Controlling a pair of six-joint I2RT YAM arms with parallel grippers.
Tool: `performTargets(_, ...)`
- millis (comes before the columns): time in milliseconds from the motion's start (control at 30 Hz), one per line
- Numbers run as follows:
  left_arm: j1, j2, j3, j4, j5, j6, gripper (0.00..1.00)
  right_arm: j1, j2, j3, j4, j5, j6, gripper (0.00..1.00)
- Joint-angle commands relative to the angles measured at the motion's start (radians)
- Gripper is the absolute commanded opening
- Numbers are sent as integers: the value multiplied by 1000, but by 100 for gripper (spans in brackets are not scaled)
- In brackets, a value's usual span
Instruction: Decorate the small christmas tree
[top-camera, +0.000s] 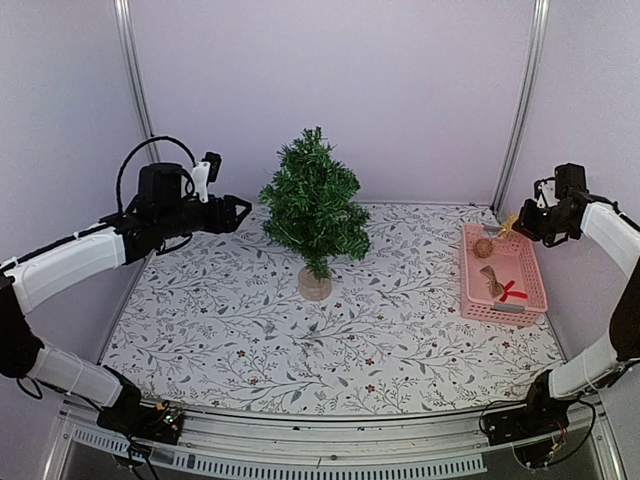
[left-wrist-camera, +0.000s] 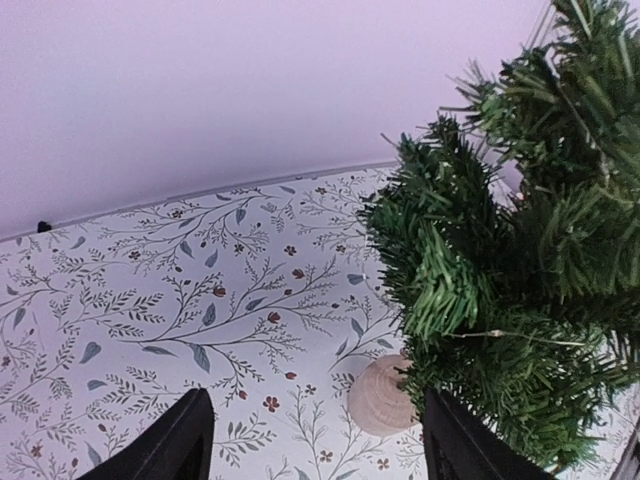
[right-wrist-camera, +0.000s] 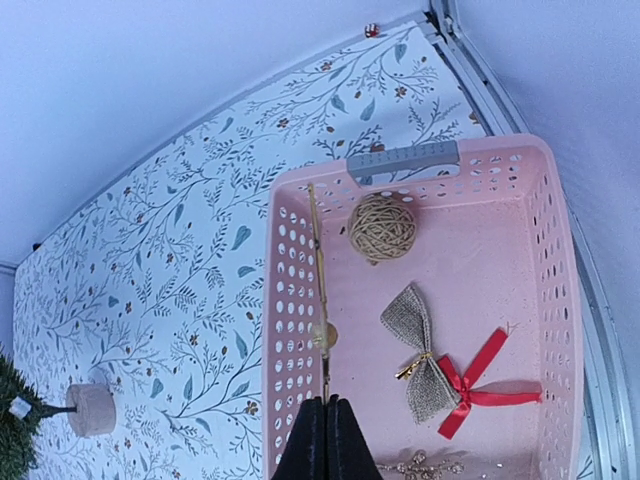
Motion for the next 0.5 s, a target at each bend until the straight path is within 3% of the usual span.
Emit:
performTargets(0, 42, -49, 87, -123, 80, 93, 73, 34, -71, 107, -156, -104, -148, 0)
performTargets(267, 50, -98, 213, -265, 267, 182, 72, 261, -119, 317, -303, -232, -260, 0)
performTargets(467, 32, -170, 264, -320, 498, 209, 70, 502, -147, 446, -402, -294, -358, 0)
